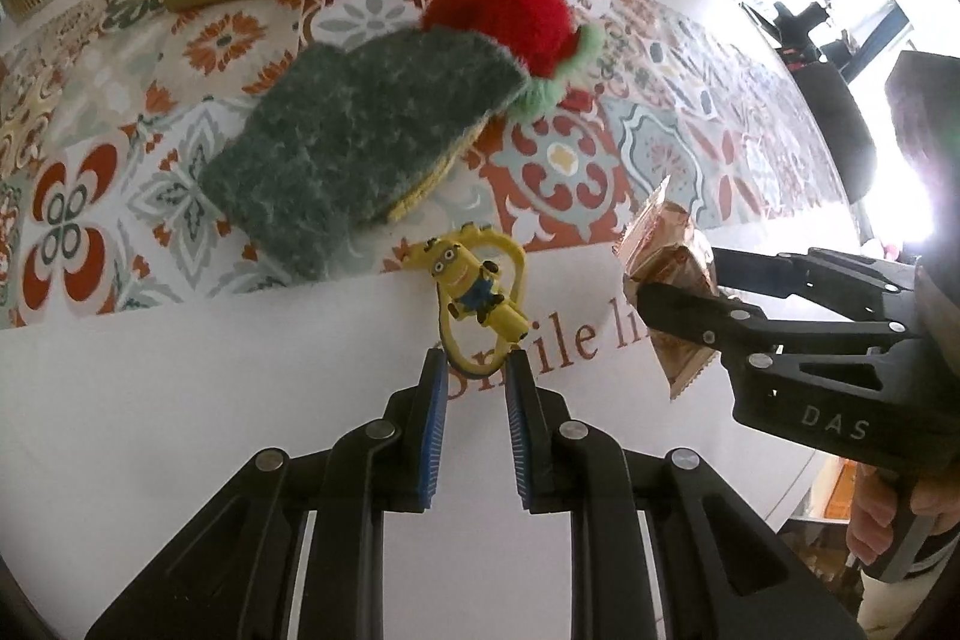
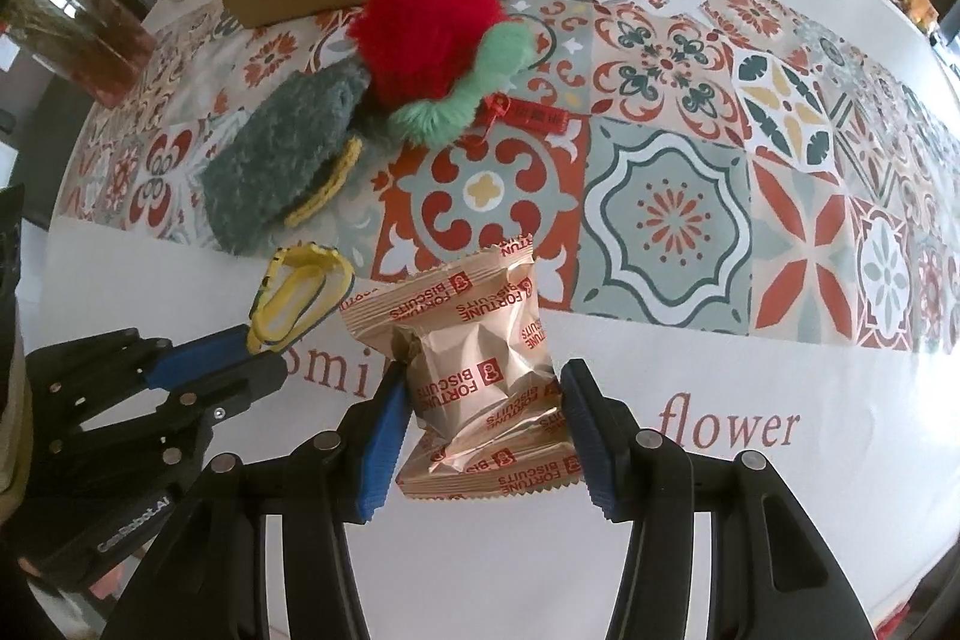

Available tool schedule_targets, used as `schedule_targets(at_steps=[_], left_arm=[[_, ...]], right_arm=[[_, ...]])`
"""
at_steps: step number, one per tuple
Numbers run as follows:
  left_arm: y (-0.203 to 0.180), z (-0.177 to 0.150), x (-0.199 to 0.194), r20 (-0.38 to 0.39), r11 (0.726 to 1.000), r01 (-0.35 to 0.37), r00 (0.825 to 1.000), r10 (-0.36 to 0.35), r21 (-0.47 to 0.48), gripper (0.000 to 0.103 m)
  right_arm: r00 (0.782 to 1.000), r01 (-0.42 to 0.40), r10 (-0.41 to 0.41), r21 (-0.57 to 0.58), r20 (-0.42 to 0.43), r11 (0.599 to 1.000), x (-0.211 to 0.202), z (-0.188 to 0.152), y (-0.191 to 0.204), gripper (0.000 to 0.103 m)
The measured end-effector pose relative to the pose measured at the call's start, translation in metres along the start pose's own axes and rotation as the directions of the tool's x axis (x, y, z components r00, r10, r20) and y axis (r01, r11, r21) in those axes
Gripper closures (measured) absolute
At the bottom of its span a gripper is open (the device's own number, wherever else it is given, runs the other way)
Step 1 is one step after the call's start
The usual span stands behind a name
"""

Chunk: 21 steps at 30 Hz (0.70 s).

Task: Organize soft objects
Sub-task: 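Lower the left tool and grasp the yellow Minion keychain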

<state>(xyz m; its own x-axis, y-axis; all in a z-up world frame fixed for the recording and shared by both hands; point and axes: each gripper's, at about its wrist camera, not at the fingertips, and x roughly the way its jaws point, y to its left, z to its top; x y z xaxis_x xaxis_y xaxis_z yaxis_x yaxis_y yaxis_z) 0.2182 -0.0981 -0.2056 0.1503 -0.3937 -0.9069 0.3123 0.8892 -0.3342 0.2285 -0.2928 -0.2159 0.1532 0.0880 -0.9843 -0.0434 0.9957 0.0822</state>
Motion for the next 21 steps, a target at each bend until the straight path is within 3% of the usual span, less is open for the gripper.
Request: schedule_targets(at_steps=[9,17,21], left_arm=[[-0.003,0.007,0.012,-0.039,0.998,-0.045,0.998,0.046,0.039,0.081],[-0.014,0.023,0.025,-0.067,0.992,-0.100,0.992,0.105,0.073,0.054],[-0.020,0.030,0.029,-0.075,0.991,-0.106,0.991,0.112,0.083,0.051]], right_arm=[[1.000,-0.007,0.008,0.008,-0.028,1.000,0.009,-0.001,-0.001,0.051],[1.000,-0.011,0.012,0.027,-0.023,1.000,0.005,0.000,-0.012,0.051],[1.000,-0.007,0.008,0.046,-0.021,0.999,0.003,0.000,-0.020,0.051]])
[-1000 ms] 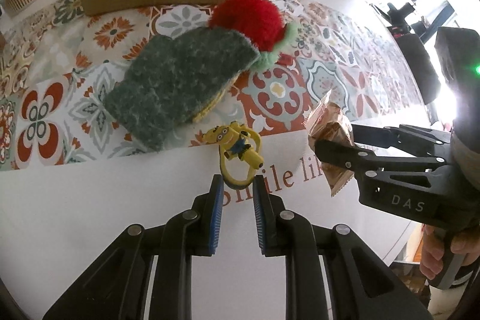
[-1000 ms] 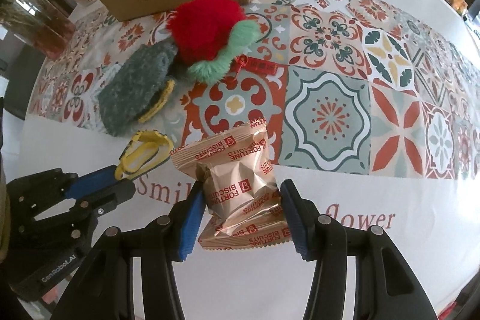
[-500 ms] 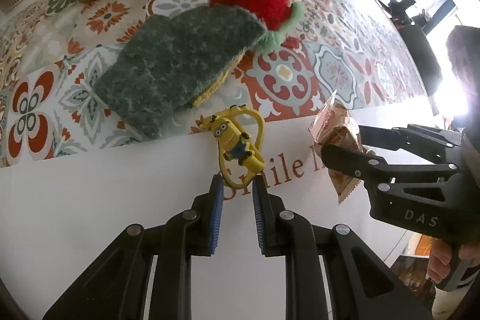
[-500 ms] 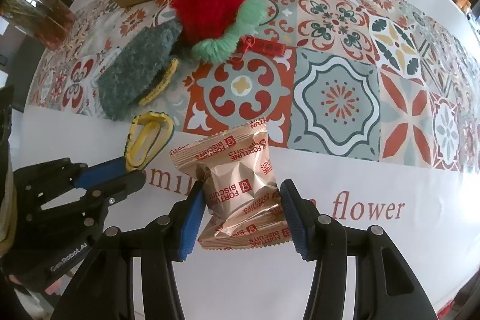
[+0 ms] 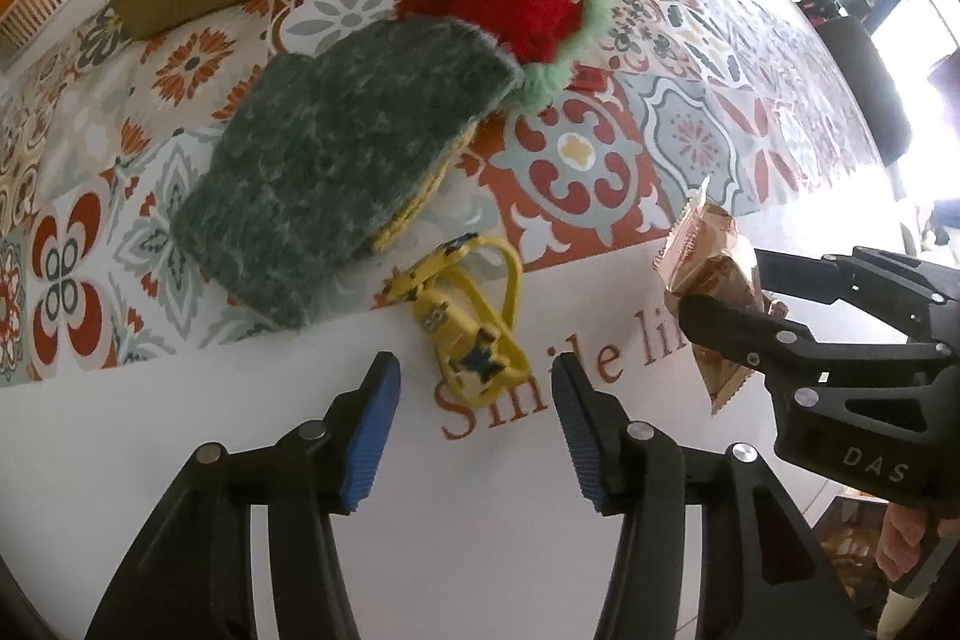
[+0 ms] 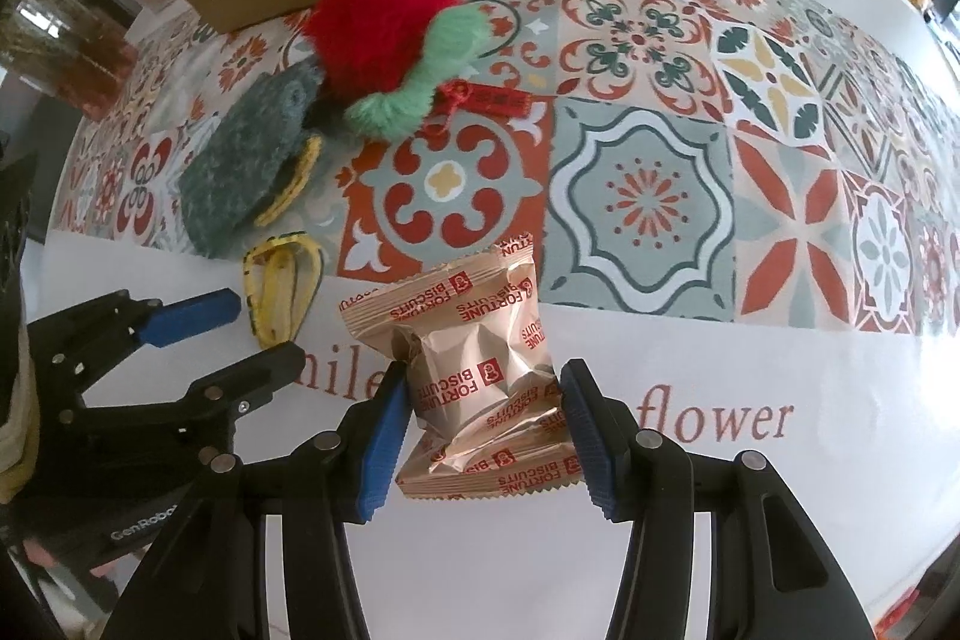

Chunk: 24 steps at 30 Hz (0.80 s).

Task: Organize soft objects
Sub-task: 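Lower the left tool and grasp the yellow Minion keychain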

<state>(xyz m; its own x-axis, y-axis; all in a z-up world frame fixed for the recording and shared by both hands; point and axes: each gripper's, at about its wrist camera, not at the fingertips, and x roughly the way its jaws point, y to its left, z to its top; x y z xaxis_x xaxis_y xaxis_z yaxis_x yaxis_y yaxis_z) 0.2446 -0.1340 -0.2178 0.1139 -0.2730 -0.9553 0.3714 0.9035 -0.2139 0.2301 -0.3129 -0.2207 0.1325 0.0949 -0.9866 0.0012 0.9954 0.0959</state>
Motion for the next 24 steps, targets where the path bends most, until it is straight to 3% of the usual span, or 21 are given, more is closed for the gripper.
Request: schedule_targets(at_steps=[6,11,15,24], left_arm=[[-0.008,0.013,0.008,0.007,0.999,-0.046,0.999,0.046,-0.002,0.052],[-0.016,0.017,0.016,0.013,0.995,-0.097,0.995,0.097,0.006,0.070],[-0.013,0.015,0.015,0.009,0.999,-0.033,0.999,0.033,-0.002,0.076],[0.002,0.005,-0.009,0.089,0.999,0.011,0.996,-0.008,-0.041,0.079]], right_arm=[[1.000,0.003,-0.003,0.020,0.000,1.000,-0.001,0.001,-0.008,0.051],[1.000,-0.002,0.002,0.035,-0.001,0.999,-0.001,0.000,-0.012,0.051],[1.000,-0.003,0.003,0.036,0.004,0.999,-0.003,-0.002,-0.012,0.051],[0.999,-0.011,0.010,0.023,0.037,1.000,-0.011,0.003,0.005,0.051]])
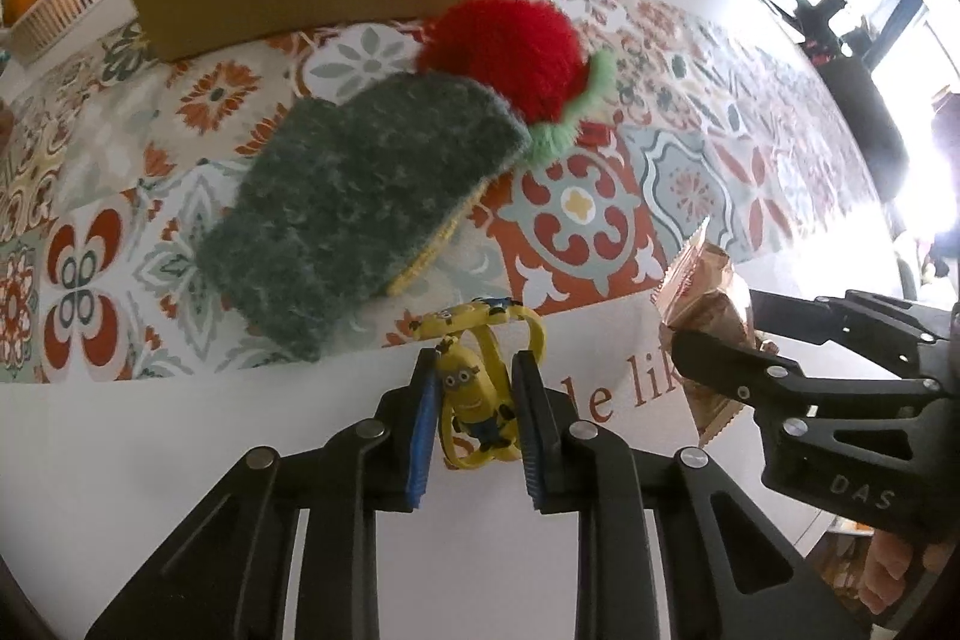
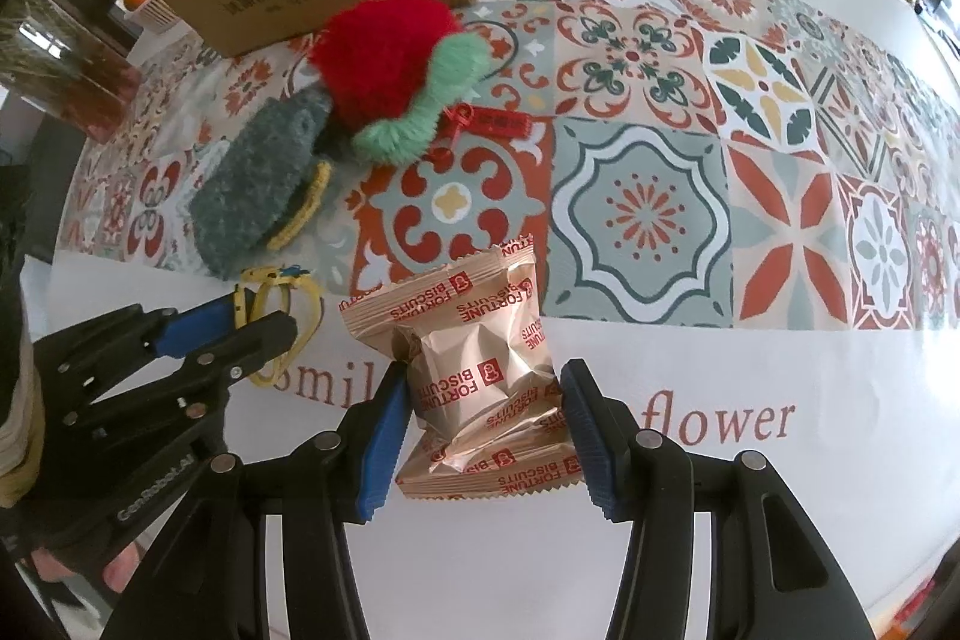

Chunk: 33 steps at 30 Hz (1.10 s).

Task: Organize soft objects
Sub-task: 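Lower the left tool and grasp the yellow Minion keychain, then carry the keychain and biscuit wrapper with both tools over the box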

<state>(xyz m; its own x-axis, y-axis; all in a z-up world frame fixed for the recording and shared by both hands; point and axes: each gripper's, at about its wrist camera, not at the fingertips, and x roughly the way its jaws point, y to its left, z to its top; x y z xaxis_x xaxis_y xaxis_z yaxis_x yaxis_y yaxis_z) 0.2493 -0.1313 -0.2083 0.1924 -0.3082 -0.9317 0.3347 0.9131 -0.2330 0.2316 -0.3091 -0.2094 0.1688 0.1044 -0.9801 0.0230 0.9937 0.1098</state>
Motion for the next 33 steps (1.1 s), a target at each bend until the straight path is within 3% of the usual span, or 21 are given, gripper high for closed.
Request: schedule_targets(at_steps=[15,33], left_arm=[[0.022,0.017,-0.060,0.158,0.999,-0.017,0.987,0.023,-0.040,0.078],[0.048,0.064,-0.140,0.358,0.998,-0.064,0.932,0.058,0.006,0.078]], right_arm=[[0.991,-0.039,0.042,-0.023,0.125,0.999,-0.039,0.024,0.033,0.051],[0.938,-0.084,0.094,-0.044,0.333,0.996,-0.103,0.071,0.079,0.051]])
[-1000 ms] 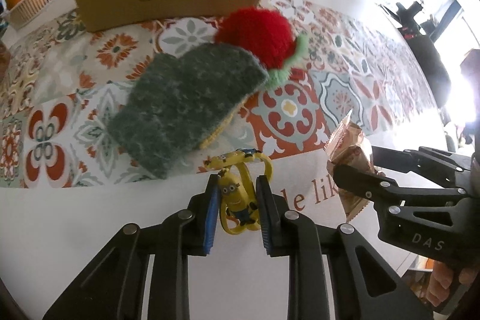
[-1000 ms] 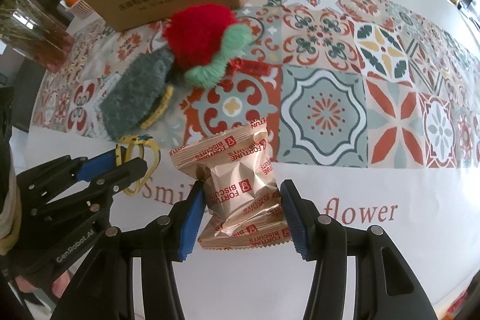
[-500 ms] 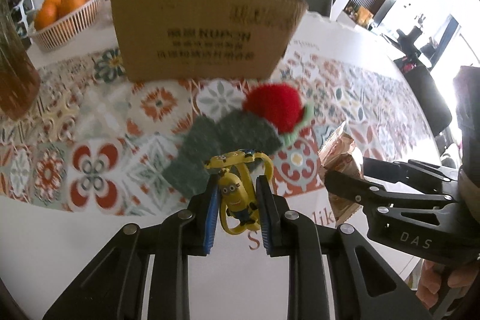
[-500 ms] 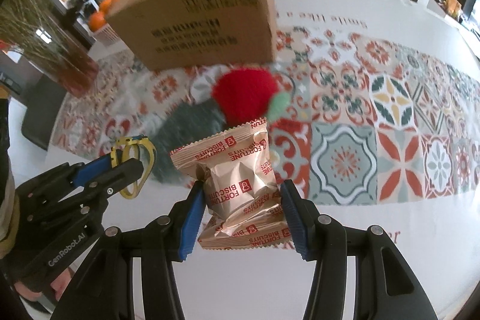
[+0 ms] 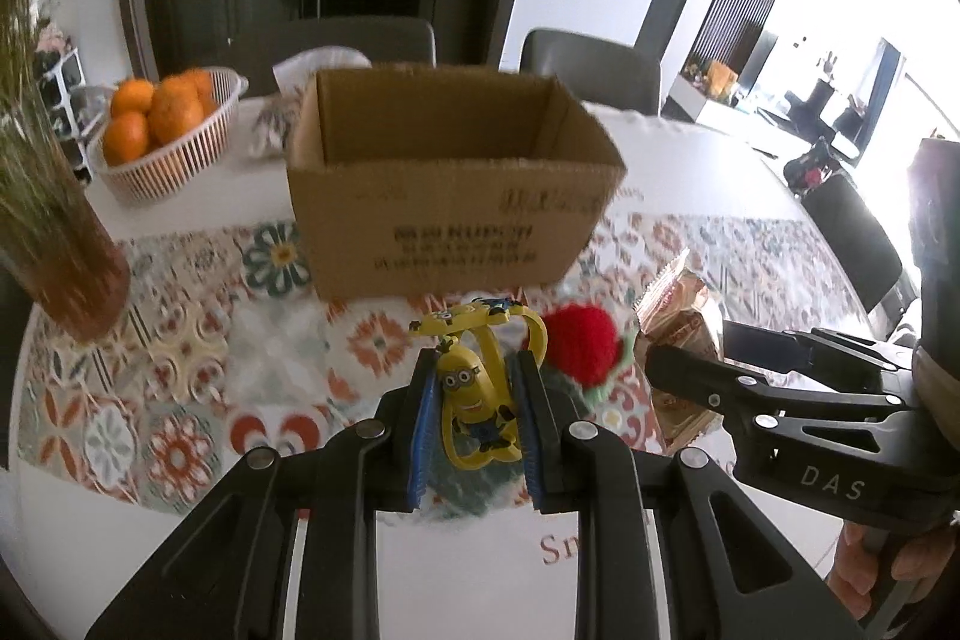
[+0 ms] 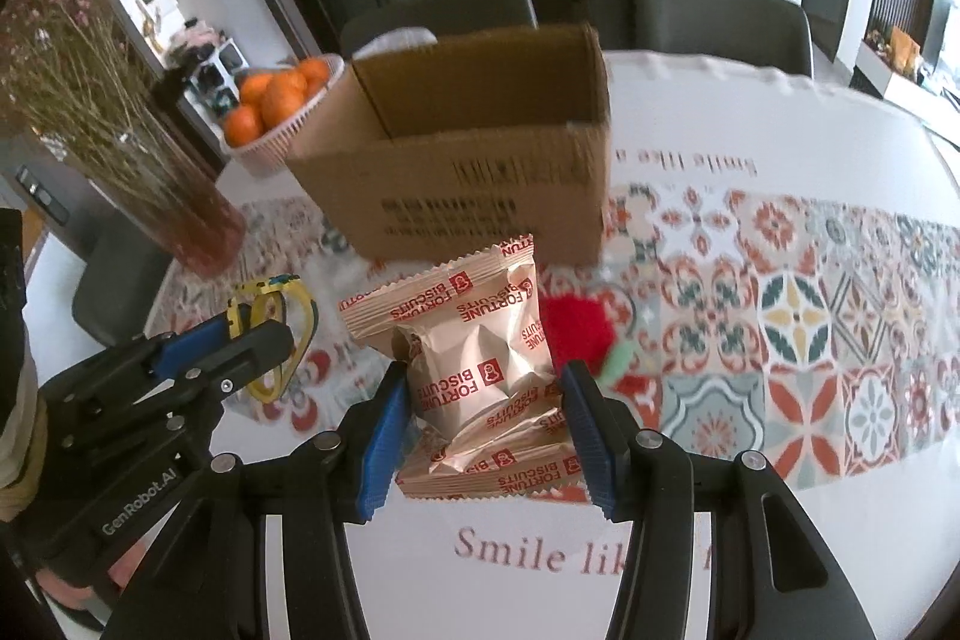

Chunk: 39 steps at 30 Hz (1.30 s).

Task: Organize soft objects
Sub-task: 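Carry the keychain and biscuit wrapper with both tools over the box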

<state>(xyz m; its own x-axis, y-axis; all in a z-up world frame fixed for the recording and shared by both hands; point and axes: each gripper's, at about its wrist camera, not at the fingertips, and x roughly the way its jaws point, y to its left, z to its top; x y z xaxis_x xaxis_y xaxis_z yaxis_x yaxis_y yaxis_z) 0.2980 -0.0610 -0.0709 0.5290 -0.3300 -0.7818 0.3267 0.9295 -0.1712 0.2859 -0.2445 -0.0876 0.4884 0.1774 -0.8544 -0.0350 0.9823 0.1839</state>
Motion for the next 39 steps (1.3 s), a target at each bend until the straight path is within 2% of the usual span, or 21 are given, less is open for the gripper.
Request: schedule_targets(at_steps=[13,23,32,39], left_arm=[[0.004,0.051,-0.019,0.091,0.999,0.005,0.996,-0.008,0.041,0.078],[0.006,0.087,-0.019,0.131,0.998,-0.005,0.991,-0.004,0.068,0.078],[0.008,0.117,-0.004,0.135,0.997,-0.010,0.991,0.000,0.075,0.078],[0.013,0.133,0.011,0.127,0.997,-0.022,0.992,0.012,0.079,0.078]], right_arm=[[0.992,-0.004,0.004,0.007,0.123,1.000,-0.024,0.048,0.013,0.051],[0.986,0.010,-0.009,-0.008,0.166,1.000,-0.029,0.085,0.016,0.051],[0.989,0.013,-0.009,-0.026,0.146,1.000,-0.016,0.117,0.013,0.051],[0.995,0.012,-0.006,-0.057,0.095,0.998,0.003,0.142,0.010,0.051]])
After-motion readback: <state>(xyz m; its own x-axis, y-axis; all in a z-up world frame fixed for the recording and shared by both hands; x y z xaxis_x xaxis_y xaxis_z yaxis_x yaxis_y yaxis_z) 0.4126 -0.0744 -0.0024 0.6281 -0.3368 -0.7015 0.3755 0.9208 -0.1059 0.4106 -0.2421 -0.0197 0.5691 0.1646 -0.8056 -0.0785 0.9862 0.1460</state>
